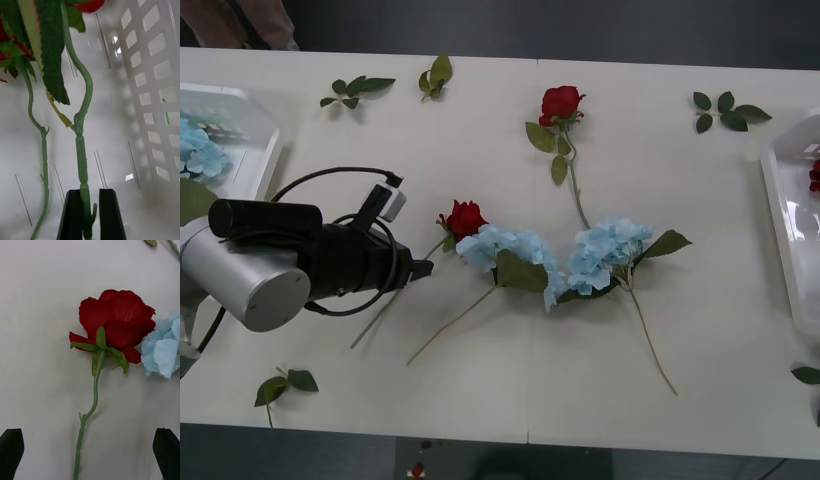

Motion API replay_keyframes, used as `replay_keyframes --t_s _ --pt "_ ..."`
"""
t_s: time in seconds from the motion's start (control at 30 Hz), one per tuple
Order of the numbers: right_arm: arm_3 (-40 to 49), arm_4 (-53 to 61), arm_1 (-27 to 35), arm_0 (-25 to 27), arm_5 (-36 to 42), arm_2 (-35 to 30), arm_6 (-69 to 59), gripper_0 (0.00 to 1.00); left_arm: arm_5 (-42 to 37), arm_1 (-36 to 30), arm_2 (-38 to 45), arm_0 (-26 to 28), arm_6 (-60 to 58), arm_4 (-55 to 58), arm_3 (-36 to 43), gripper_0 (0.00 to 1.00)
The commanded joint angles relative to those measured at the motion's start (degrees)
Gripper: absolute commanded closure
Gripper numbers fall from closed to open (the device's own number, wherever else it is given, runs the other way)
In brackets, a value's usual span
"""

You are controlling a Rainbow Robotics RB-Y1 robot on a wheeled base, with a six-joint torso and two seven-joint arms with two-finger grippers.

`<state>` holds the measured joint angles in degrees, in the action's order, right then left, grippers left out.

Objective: Put the red flowers into the right box and the blue flowers into the left box

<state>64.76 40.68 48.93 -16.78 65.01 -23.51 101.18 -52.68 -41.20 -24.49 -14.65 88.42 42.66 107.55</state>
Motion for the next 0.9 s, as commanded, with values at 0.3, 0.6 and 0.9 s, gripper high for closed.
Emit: replay_keyframes --t_s 0.3,0.6,0.9 --pt "2.8 2.0 1.5 -4.1 6.6 0.4 1.7 0.00 5.4 -0.5 -7.9 -8.3 3.2 -2.6 -9.3 0.00" --pt "12.6 7.5 1.5 -9.1 22.4 0.4 7.3 0.00 6.5 2.2 -10.8 -12.2 2.4 -4.6 -15.7 0.00" --pt "20.4 16.3 -1.7 -9.9 30.0 0.9 7.5 0.00 6.4 3.1 -11.6 -12.3 1.6 -7.5 -15.9 0.15"
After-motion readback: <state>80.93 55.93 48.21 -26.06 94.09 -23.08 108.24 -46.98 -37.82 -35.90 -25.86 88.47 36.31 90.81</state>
